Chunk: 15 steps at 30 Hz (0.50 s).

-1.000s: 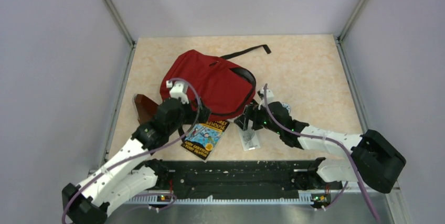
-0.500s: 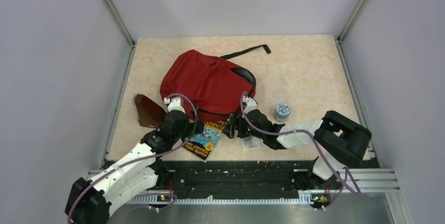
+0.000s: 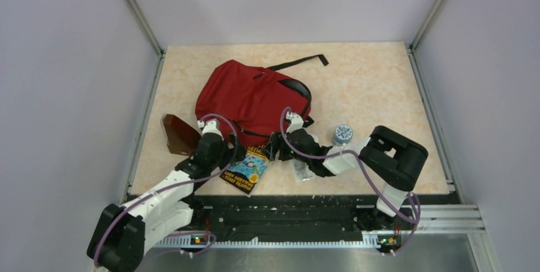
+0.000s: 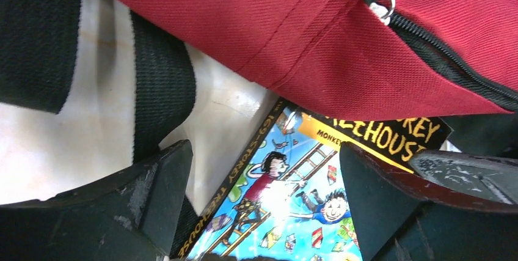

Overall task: Pack the student bag
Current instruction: Pick up the book from the center of the board.

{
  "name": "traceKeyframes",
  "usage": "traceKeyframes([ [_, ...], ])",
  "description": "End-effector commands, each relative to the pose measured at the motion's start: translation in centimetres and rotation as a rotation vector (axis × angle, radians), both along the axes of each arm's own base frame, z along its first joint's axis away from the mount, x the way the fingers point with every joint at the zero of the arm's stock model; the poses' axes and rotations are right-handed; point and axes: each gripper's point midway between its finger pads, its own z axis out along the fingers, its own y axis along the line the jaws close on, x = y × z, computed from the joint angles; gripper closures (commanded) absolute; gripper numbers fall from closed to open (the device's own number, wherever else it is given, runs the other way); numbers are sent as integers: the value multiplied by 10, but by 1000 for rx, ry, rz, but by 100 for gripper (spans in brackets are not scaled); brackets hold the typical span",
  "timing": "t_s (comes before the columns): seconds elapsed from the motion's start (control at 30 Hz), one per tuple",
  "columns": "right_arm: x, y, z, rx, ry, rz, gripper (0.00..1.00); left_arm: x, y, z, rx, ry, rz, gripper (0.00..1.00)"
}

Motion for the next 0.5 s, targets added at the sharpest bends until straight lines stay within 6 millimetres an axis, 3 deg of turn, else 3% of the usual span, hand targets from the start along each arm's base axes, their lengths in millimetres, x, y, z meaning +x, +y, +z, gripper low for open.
traceKeyframes([
  [0.0, -4, 24, 12, 82, -21, 75, 31, -3, -14, -6, -60, 27, -43, 7],
  [0.33, -16, 40, 22, 172, 22, 109, 55, -14, -33, -15, -114, 126, -126, 42],
  [0.47, -17, 44, 26, 221, 40, 92, 66, -20, -36, -18, -138, 146, -134, 49],
])
